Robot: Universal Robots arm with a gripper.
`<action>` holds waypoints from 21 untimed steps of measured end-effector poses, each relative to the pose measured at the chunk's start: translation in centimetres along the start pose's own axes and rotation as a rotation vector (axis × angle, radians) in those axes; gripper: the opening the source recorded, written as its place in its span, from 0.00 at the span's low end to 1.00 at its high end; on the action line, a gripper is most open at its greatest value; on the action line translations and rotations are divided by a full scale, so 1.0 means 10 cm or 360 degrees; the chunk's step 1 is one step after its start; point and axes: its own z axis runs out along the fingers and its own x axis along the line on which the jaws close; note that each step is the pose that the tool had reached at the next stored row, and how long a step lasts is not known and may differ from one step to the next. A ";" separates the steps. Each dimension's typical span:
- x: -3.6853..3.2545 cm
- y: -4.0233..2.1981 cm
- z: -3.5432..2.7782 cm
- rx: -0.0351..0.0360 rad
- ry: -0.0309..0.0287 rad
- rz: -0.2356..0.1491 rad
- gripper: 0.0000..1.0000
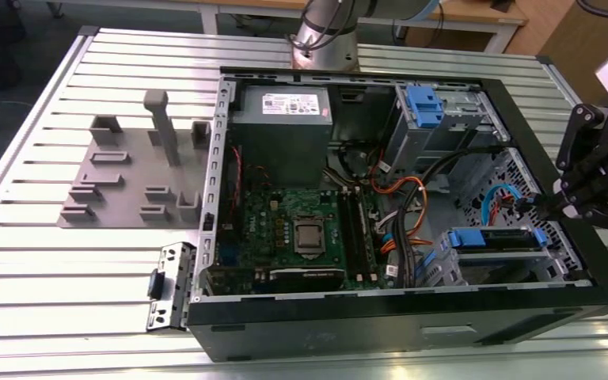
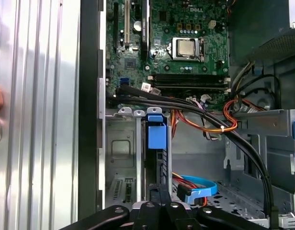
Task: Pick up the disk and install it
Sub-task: 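Insert the disk into the insertion slot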
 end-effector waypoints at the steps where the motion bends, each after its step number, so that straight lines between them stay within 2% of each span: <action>1: -0.013 -0.012 0.009 0.0000 -0.00001 0.0000 0.10; 4: -0.050 -0.047 0.030 0.0000 0.00000 0.0000 0.10; 13: -0.077 -0.145 0.066 0.0000 0.00001 0.0000 0.10; 21: -0.078 -0.150 0.068 0.0000 -0.00001 0.0000 0.10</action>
